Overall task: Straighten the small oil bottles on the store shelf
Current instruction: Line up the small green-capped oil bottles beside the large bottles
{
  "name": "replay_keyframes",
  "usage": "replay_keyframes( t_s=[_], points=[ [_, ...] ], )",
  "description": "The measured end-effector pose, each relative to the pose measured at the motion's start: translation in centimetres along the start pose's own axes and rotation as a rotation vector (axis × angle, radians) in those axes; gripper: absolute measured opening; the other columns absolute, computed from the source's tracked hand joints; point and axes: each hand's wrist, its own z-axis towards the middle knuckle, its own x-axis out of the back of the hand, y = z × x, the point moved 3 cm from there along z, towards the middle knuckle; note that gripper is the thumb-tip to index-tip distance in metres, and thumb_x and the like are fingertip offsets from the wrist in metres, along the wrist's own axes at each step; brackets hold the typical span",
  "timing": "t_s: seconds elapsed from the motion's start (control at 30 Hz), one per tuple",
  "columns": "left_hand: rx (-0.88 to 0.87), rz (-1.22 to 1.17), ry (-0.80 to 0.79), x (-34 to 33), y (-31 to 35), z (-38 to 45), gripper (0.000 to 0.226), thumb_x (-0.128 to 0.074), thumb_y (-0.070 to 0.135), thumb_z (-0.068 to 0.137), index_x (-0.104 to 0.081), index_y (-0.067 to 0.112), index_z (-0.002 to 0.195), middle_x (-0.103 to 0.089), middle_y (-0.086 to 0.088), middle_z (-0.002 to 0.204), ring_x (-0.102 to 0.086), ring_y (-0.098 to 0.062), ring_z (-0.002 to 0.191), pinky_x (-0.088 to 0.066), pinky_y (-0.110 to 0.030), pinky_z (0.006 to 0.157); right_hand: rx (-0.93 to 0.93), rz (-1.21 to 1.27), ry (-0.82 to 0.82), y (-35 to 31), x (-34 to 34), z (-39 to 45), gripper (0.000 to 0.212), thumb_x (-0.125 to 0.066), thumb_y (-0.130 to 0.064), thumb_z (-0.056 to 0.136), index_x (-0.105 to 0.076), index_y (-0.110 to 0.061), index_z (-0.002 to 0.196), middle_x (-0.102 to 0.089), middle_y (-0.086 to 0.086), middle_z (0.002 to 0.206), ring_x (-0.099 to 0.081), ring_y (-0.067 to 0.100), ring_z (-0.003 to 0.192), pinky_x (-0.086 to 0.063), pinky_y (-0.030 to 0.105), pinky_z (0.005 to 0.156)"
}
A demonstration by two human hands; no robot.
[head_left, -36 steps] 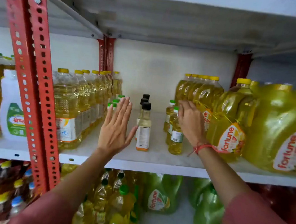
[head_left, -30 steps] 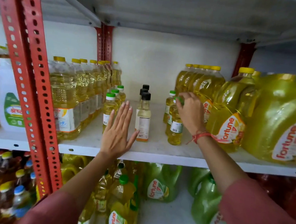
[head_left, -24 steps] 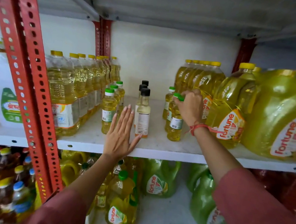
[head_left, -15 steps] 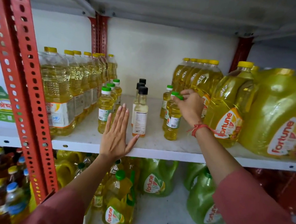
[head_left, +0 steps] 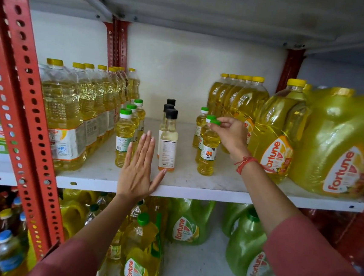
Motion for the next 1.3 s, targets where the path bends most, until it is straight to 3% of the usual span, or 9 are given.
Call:
replay_keyframes(
  t_s=[0.13, 0.27, 0.4, 0.63, 1.03, 1.3],
  points=[
    [-0.003, -0.005, -0.001, 0.0, 0.0, 0.0, 0.086, -0.016, 0.063, 0.098, -0.011, 0.001, 0.157, -0.006, -0.015, 0.166, -0.003, -0.024, 0.154, 0.011, -0.038, 0.124, -0.019, 0.051, 0.034, 0.1, 0.3, -0.3, 0.049, -0.08, -0.016, 0.07, -0.063, -0.003, 0.114, -0.071, 0.014, 0.108, -0.063, 0.013, 0.081, -0.044, 0.012, 0.059],
    [0.0, -0.002, -0.003, -0.1, -0.1, 0.0, 0.086, -0.016, 0.063, 0.098, -0.01, 0.002, 0.157, -0.004, -0.014, 0.166, -0.001, -0.023, 0.154, 0.011, -0.038, 0.123, -0.006, 0.042, 0.058, -0.2, 0.6, -0.7, 0.046, -0.082, -0.02, 0.067, -0.067, -0.003, 0.108, -0.074, 0.013, 0.1, -0.062, 0.006, 0.068, -0.042, 0.004, 0.048],
    [0.002, 0.003, -0.01, -0.1, -0.1, 0.0, 0.086, -0.016, 0.063, 0.098, -0.01, 0.002, 0.158, -0.005, -0.014, 0.166, -0.002, -0.024, 0.154, 0.011, -0.038, 0.123, -0.007, 0.063, 0.061, -0.3, 1.4, -1.2, 0.048, -0.084, -0.023, 0.064, -0.069, -0.004, 0.104, -0.074, 0.013, 0.098, -0.064, 0.01, 0.073, -0.044, 0.01, 0.057],
    [-0.008, 0.009, -0.018, 0.0, 0.0, 0.0, 0.086, -0.013, 0.063, 0.098, -0.011, 0.001, 0.157, -0.005, -0.015, 0.166, -0.005, -0.025, 0.154, 0.012, -0.038, 0.123, 0.059, 0.064, 0.042, -0.6, 3.2, -2.8, 0.045, -0.085, -0.024, 0.063, -0.071, -0.004, 0.101, -0.068, -0.002, 0.08, -0.059, -0.009, 0.061, -0.042, -0.001, 0.047],
    [-0.033, 0.0, -0.028, 0.2, 0.2, -0.1, 0.085, -0.01, 0.063, 0.098, -0.012, 0.001, 0.157, -0.006, -0.015, 0.166, -0.007, -0.027, 0.154, 0.01, -0.04, 0.124, 0.084, 0.032, 0.031, -0.9, 4.5, -4.0, 0.047, -0.084, -0.021, 0.064, -0.069, -0.001, 0.104, -0.073, 0.014, 0.099, -0.059, -0.005, 0.067, -0.043, -0.001, 0.05],
    [-0.038, 0.0, -0.023, 0.2, 0.2, -0.1, 0.085, -0.013, 0.062, 0.098, -0.016, -0.001, 0.156, -0.007, -0.016, 0.165, -0.008, -0.027, 0.153, 0.01, -0.039, 0.124, 0.07, 0.01, 0.016, -0.9, 4.5, -3.7, 0.047, -0.085, -0.023, 0.064, -0.07, -0.003, 0.104, -0.074, 0.013, 0.099, -0.058, -0.009, 0.067, -0.043, -0.003, 0.05]
  ],
)
